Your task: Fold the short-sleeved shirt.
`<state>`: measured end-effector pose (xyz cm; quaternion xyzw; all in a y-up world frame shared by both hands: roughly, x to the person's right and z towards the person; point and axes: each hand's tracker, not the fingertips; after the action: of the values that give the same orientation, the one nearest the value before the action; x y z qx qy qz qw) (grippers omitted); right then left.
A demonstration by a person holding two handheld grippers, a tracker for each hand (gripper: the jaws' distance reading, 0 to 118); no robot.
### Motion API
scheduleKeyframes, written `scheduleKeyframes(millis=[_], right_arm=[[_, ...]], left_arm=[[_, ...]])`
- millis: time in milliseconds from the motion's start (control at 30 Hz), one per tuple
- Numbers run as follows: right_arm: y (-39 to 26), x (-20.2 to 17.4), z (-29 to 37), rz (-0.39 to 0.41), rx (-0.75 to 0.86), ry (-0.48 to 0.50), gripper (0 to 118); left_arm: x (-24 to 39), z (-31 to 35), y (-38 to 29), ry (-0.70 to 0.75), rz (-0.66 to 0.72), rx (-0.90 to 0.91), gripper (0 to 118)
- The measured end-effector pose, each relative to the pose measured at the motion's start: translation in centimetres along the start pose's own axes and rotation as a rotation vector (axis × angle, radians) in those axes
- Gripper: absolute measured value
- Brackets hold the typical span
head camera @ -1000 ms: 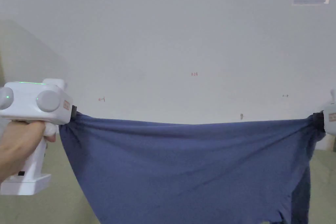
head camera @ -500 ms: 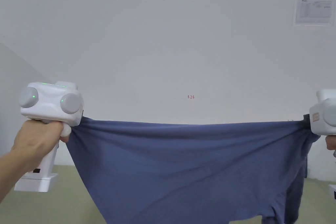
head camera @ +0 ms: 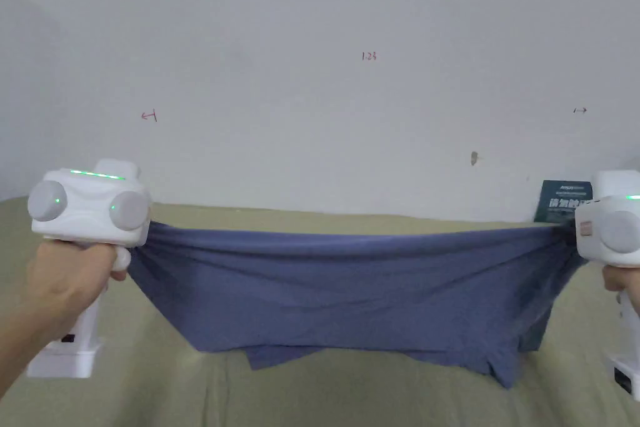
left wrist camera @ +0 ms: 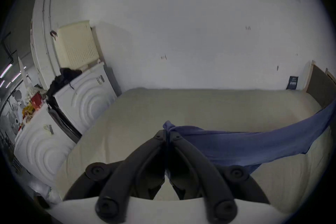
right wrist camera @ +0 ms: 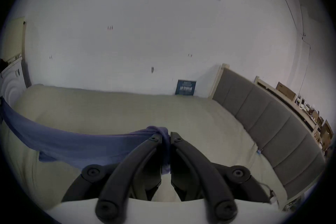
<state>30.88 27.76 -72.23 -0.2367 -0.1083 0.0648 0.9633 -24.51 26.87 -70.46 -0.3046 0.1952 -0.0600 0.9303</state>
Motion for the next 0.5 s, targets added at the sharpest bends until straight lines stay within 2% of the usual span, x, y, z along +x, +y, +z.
scheduleKeyframes(millis=[267, 500], right_arm=[[-6.7, -0.6, -0.8, 0.027, -0.077, 0.007, 7], [-9.1, 3.1, 5.4, 0.003, -0.093, 0.062, 7]], left_arm=[[0.3, -0.8, -5.5, -0.024, -0.017, -0.045, 2], [-3.2, 6.8, -8.9, -0.091, -0.013, -0.039, 2]])
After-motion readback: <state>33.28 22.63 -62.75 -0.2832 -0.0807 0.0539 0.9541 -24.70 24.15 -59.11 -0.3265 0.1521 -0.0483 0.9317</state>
